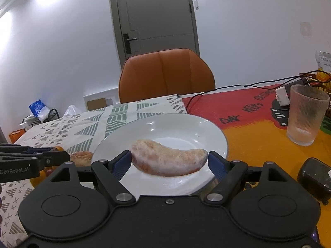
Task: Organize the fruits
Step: 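Lower the pomelo segment into the white bowl and open the right gripper, then release the dark plum into the white bowl with the left gripper, then grasp the small yellow fruit with the left gripper while the right gripper reaches for the large orange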
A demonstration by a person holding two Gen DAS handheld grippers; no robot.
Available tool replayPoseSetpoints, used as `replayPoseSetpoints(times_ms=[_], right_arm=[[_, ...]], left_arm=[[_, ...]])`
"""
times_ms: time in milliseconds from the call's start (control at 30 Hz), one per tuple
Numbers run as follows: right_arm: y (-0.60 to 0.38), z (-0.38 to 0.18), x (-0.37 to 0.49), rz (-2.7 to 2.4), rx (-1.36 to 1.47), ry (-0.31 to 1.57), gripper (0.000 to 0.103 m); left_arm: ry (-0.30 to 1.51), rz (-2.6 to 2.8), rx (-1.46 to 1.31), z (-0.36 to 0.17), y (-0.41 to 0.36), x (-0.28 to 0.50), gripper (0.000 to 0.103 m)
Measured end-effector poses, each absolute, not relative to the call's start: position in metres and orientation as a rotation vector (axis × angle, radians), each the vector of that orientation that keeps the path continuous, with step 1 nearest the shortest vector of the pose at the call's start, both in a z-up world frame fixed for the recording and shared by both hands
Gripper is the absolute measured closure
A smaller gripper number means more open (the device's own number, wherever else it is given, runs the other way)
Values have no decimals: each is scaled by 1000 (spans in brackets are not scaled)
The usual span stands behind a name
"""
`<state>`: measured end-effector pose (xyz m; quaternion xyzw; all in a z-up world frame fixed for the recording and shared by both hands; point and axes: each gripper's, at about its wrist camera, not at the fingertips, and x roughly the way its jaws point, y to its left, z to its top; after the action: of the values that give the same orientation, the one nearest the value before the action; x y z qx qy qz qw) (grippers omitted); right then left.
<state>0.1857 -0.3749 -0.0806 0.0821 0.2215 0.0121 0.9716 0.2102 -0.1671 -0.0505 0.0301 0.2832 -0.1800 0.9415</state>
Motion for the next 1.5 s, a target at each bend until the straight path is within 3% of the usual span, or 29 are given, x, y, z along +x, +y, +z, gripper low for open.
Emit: replayPoseSetpoints(times_ms=[667, 800, 1033, 1100, 1200, 1500], right_arm=[[-386, -81, 168, 24, 216, 454, 15], [-387, -82, 168, 19, 224, 460, 14], [-378, -82, 169, 43, 232, 465, 11], [-374, -82, 170, 54, 233, 464, 8], [-366, -81, 170, 68, 238, 462, 0], [-346, -76, 174, 101, 240, 470, 0]], left_arm=[[563, -441, 76, -44, -202, 225, 79], [572, -433, 76, -43, -201, 226, 71], [547, -363, 68, -37, -177, 220, 28], [545, -336, 65, -36, -168, 220, 20], [542, -286, 64, -34, -154, 218, 16], [556, -180, 30, -32, -105, 213, 10]])
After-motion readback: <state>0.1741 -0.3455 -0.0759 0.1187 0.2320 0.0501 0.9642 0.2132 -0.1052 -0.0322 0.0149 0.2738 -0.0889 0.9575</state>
